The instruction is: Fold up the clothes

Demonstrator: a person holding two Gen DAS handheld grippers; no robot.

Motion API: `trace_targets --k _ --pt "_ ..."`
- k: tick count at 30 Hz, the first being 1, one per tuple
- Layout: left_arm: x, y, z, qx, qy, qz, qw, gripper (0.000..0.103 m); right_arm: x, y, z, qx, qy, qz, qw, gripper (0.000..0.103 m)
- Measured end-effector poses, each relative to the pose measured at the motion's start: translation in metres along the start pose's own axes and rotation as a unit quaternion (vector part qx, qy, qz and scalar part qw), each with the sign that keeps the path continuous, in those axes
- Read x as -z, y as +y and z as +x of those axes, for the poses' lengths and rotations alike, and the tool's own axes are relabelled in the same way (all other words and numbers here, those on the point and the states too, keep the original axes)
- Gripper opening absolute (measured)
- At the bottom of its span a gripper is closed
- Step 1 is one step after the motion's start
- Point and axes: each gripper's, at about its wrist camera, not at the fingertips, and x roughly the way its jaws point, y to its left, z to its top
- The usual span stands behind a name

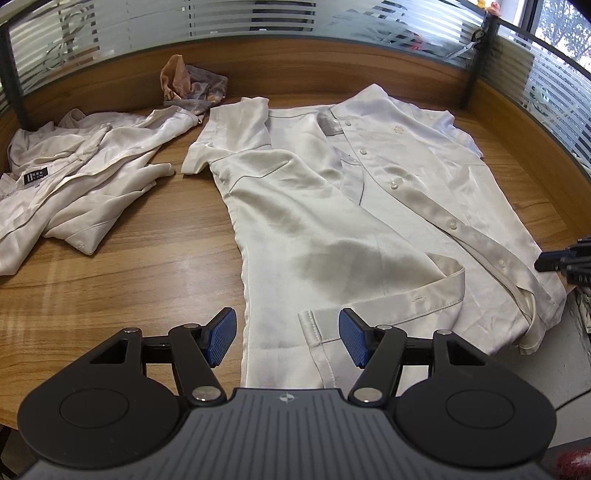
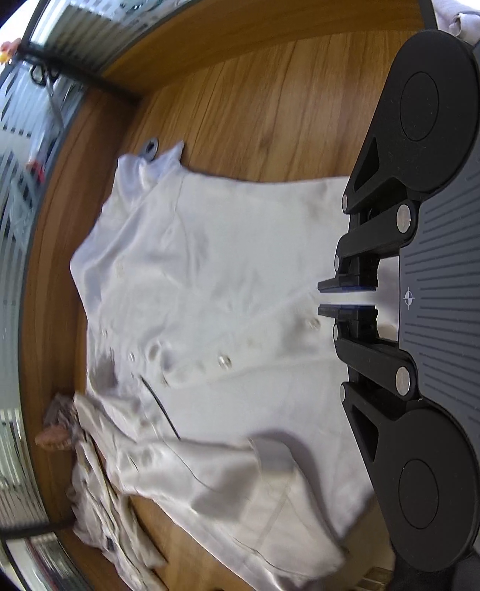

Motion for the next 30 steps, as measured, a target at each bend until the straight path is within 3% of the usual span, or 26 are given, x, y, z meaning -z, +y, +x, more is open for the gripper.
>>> trace_targets --k 2,12,13,15,18,25,30 --pt "0.001 -0.001 0.000 0.001 0.001 0.003 1.0000 0.067 0.007 0.005 0.000 -0.008 0.006 -0.006 1.000 0.024" --pt "-0.001 -0.002 0.004 0.008 0.007 0.017 0.9998 0.067 0.032 0.020 0.016 0.028 0.033 -0.051 0.998 0.023" --pt "-0.001 -0.002 0.004 0.008 0.007 0.018 0.9998 0.067 0.032 0.020 0.017 0.029 0.034 -0.053 0.998 0.020" --pt "-0.002 -0.001 0.003 0.008 0.006 0.017 0.9998 0.067 0.031 0.021 0.018 0.029 0.036 -0.054 0.997 0.004" --pt "-0.002 -0.001 0.003 0.008 0.005 0.015 0.9998 0.067 0.027 0.021 0.012 0.026 0.030 -0.046 0.998 0.004" --pt "0.000 0.002 0.005 0.011 0.008 0.014 0.9998 0.067 0.019 0.032 -0.010 -0.009 0.034 -0.032 0.999 0.003" --pt "0.003 0.003 0.007 0.016 0.011 0.017 0.9997 0.067 0.014 0.046 -0.019 -0.059 0.051 -0.012 0.997 0.003"
